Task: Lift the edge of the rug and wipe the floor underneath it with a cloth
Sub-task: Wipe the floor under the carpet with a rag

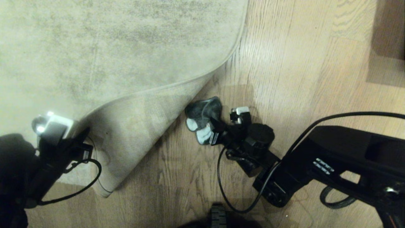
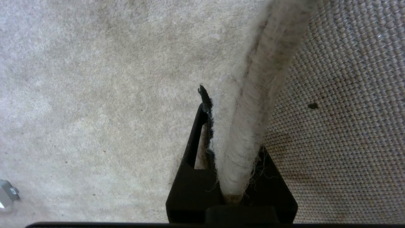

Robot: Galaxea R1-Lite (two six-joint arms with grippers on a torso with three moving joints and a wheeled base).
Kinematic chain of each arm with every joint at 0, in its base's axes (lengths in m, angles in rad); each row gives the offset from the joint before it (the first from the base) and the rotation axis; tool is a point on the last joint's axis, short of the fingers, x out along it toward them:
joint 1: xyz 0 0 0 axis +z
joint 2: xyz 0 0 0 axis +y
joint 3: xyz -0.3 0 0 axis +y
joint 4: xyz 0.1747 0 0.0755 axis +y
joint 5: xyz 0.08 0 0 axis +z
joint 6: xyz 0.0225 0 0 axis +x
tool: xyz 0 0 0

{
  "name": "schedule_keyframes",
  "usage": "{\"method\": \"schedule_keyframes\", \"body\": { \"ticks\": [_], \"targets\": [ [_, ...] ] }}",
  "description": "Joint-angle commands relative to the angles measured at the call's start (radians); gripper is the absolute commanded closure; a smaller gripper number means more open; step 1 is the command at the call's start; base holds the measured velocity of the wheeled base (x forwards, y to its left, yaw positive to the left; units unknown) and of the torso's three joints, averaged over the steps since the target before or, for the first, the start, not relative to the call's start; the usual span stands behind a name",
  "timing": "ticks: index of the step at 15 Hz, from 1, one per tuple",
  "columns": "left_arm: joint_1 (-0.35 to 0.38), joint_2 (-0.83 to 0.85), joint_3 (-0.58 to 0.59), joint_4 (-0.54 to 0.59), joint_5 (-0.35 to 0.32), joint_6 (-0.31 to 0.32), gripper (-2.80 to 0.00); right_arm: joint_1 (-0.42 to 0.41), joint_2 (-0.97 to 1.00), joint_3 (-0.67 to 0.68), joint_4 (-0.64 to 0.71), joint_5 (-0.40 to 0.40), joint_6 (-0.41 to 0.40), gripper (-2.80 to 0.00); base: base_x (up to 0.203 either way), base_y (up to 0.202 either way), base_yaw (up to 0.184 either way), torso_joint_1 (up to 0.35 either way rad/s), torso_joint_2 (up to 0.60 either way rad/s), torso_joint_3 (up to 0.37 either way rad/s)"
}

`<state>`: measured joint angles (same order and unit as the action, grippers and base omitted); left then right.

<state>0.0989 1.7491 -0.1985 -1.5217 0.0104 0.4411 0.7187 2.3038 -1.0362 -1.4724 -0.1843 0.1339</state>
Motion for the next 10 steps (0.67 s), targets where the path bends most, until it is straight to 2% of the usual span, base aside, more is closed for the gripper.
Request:
{"method": "schedule_keyframes", "body": {
  "ticks": [1, 4, 6, 10],
  "targets": [
    [0.001, 0.000, -0.002, -0.032, 0.000, 0.002, 0.00, -0.036, -0.143, 0.043, -0.005, -0.001, -0.006, 0.00, 0.000, 0.000, 0.000, 0.000, 0.00, 0.000],
    [0.001, 0.001, -0.001, -0.032, 0.000, 0.002, 0.00, -0.042, -0.307, 0.213, -0.007, -0.001, -0.013, 0.00, 0.000, 0.000, 0.000, 0.000, 0.00, 0.000],
    [0.001, 0.000, -0.002, -0.032, 0.000, 0.002, 0.00, -0.004, -0.406, 0.340, -0.007, 0.002, -0.015, 0.00, 0.000, 0.000, 0.000, 0.000, 0.00, 0.000],
    [0.001, -0.002, -0.001, -0.032, 0.000, 0.002, 0.00, 0.243, -0.449, 0.474, -0.013, 0.009, -0.003, 0.00, 0.000, 0.000, 0.000, 0.000, 0.00, 0.000]
  ]
}}
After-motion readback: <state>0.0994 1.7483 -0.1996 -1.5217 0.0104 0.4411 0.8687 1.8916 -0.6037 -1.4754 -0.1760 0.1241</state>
